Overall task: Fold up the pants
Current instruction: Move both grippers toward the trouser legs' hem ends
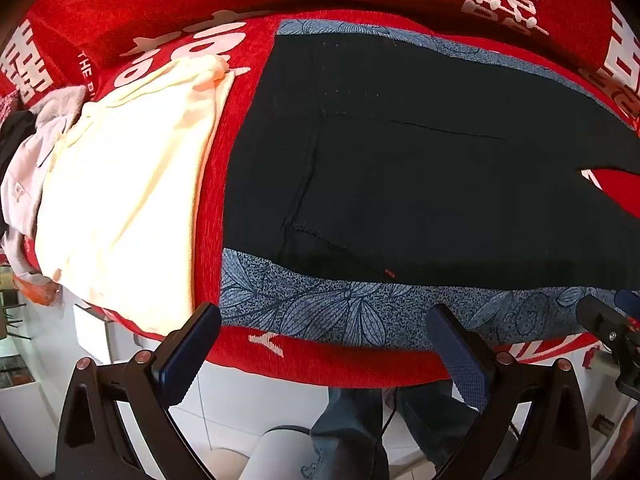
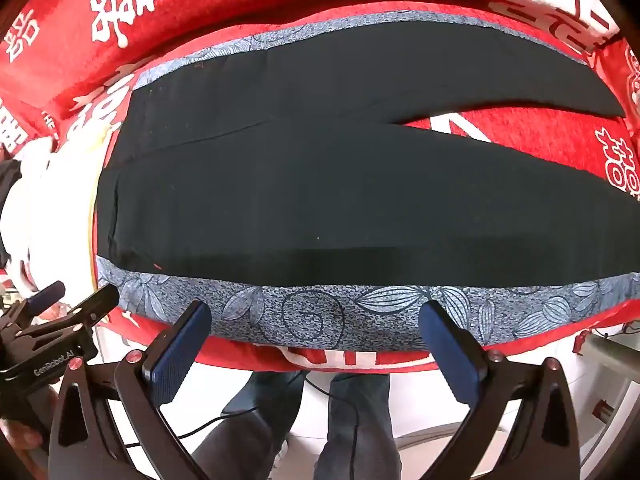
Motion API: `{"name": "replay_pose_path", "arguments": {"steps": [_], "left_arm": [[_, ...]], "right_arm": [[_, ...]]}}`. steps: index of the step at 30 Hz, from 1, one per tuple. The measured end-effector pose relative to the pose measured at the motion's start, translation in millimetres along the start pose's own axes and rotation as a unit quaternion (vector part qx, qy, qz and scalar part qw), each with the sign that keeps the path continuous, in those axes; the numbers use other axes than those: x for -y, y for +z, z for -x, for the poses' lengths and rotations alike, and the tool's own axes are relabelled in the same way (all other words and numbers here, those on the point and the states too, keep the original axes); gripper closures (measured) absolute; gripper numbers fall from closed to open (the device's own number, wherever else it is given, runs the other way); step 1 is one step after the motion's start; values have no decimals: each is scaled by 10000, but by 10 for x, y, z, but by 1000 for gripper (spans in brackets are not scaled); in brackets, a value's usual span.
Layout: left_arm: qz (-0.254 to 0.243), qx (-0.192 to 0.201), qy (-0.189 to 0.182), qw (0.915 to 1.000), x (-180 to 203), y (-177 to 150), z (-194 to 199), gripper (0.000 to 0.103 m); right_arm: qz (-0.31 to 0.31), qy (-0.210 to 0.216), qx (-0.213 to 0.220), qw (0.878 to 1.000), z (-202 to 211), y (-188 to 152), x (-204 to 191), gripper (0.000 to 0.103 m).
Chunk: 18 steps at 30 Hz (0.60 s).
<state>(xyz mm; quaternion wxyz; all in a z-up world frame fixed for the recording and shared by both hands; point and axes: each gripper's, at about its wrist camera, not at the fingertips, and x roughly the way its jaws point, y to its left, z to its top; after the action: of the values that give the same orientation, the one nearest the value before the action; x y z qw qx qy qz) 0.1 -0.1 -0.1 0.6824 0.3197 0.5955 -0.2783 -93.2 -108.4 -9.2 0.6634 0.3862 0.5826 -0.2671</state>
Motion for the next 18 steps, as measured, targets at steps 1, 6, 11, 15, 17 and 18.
{"name": "replay_pose_path", "arguments": {"steps": [1, 6, 11, 15, 17, 18], "left_arm": [[-6, 2, 12, 10000, 2, -4, -1, 0], [-11, 39, -7, 10000, 19, -38, 19, 0], [-36, 88, 35, 9999, 133, -105, 73, 0], [10, 144, 53, 9999, 143, -180, 132, 0], [46, 191, 75, 9998, 180, -212, 163, 0], [65, 204, 75, 9997, 197, -223, 171, 0]], "right_arm": [[10, -9, 6, 10000, 3, -2, 0, 0], [32, -30, 27, 10000, 17, -8, 27, 0], [80, -48, 33, 10000, 39, -36, 72, 0], [127, -15, 60, 9999, 66, -58, 124, 0], [158, -6, 67, 9999, 86, -67, 150, 0], [176, 10, 73, 9998, 92, -68, 160, 0]]}}
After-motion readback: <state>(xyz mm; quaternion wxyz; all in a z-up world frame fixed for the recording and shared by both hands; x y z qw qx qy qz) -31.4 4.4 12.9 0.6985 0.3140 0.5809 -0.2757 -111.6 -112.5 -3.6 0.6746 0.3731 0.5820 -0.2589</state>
